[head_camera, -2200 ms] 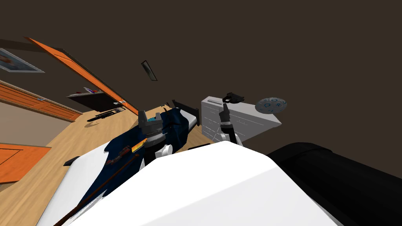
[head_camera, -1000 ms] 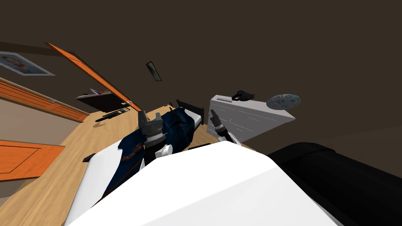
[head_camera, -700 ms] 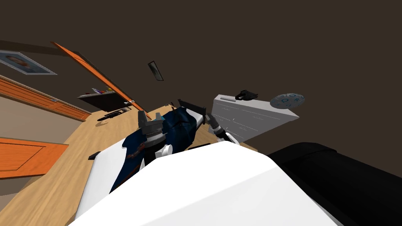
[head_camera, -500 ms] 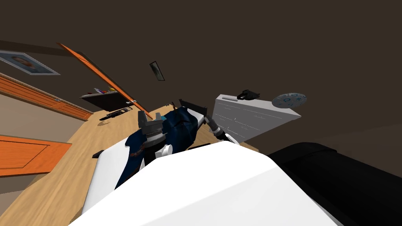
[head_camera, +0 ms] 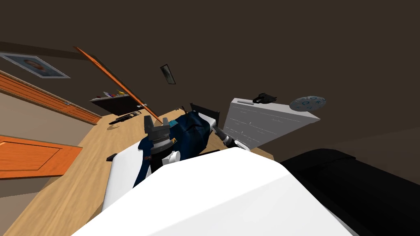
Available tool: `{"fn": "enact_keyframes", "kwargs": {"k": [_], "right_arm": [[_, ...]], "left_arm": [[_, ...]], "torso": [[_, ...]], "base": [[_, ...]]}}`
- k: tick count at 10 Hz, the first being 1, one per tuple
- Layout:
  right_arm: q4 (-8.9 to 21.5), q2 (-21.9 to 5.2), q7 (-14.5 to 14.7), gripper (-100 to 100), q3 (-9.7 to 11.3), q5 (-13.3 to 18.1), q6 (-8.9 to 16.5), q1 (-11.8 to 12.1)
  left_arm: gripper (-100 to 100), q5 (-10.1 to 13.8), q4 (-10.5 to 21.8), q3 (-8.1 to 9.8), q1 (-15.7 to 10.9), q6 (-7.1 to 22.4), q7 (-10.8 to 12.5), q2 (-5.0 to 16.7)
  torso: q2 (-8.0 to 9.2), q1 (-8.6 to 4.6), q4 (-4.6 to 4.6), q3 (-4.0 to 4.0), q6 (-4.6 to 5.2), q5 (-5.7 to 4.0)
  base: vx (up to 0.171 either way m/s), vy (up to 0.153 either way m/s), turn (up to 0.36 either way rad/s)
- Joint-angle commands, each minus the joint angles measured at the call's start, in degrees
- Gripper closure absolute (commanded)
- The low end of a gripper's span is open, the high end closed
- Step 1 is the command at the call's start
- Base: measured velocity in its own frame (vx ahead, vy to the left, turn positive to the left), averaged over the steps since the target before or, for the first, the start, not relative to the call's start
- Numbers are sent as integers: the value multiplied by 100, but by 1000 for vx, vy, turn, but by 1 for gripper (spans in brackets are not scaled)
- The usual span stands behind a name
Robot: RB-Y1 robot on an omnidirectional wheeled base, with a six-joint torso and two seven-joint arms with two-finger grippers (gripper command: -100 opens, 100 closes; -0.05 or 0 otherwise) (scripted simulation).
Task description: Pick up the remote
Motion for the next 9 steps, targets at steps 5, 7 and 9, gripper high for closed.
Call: {"fn": "enact_keyframes", "kwargs": {"k": [5, 7, 9], "right_arm": [[511, -860, -85, -100, 630, -26, -397, -143], [782, -1241, -138, -100, 895, -40, -587, -237], [1063, -1629, -190, -100, 1152, -49, -780, -330]], "left_arm": [[0, 0, 0, 0, 0, 0, 0, 0], [0, 0, 0, 0, 0, 0, 0, 0], [0, 0, 0, 0, 0, 0, 0, 0]], "torso": [[5, -11, 2, 3, 1, -1], [3, -22, 1, 1, 0, -6], [3, -5, 1, 2, 0, -2]], "base": [[-37, 166, 27], [-27, 132, 52], [-25, 168, 58]]}}
